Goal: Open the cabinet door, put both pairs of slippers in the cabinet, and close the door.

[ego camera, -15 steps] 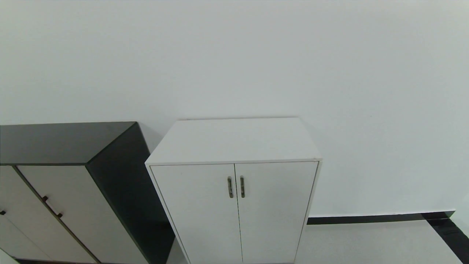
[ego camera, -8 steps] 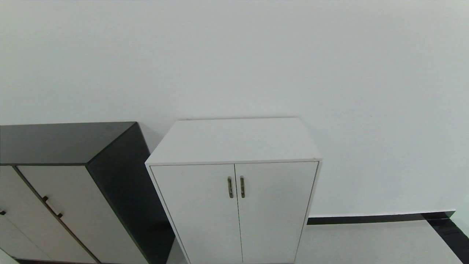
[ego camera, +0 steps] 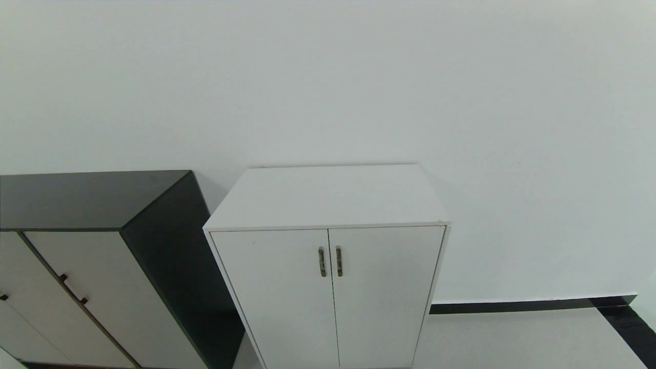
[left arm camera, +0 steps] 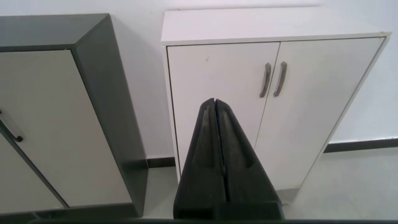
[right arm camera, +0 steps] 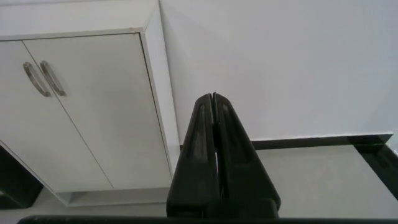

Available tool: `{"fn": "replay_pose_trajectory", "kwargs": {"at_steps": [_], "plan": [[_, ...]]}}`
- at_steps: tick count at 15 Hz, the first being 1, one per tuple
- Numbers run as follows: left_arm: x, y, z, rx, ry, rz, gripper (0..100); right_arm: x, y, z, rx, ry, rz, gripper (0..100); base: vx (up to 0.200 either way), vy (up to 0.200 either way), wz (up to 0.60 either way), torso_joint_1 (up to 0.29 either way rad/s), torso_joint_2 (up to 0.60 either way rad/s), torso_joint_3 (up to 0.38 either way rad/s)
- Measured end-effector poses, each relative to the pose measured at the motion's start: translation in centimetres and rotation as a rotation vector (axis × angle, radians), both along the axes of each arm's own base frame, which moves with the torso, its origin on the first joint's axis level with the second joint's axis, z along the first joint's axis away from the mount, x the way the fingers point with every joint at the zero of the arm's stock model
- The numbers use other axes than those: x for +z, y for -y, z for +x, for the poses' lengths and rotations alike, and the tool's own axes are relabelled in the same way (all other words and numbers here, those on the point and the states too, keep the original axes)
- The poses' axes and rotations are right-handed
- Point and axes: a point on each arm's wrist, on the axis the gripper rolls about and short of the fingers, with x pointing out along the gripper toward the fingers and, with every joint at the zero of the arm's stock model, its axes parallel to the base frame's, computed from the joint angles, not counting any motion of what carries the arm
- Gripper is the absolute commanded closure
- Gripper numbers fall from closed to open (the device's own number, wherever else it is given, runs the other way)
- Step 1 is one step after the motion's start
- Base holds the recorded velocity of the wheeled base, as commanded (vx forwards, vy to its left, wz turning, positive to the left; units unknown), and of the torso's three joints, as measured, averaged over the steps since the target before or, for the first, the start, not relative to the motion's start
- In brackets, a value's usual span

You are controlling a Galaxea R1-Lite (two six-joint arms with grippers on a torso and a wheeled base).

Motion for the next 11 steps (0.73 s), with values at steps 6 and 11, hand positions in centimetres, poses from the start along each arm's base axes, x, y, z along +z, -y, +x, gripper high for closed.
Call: {"fn": "replay_pose_trajectory", "kwargs": {"at_steps": [6, 11], "plan": [[0.0, 0.0, 0.0, 0.0, 0.0, -0.001, 100, -0.04, 0.08, 0.0, -0.032, -0.002, -0.002, 100, 0.0, 0.0, 0.0, 0.0, 0.0, 0.0], [0.0, 0.0, 0.0, 0.0, 0.0, 0.0, 100, -0.04, 0.09, 0.0, -0.034, -0.002, -0.003, 100, 0.0, 0.0, 0.0, 0.0, 0.0, 0.0]]}}
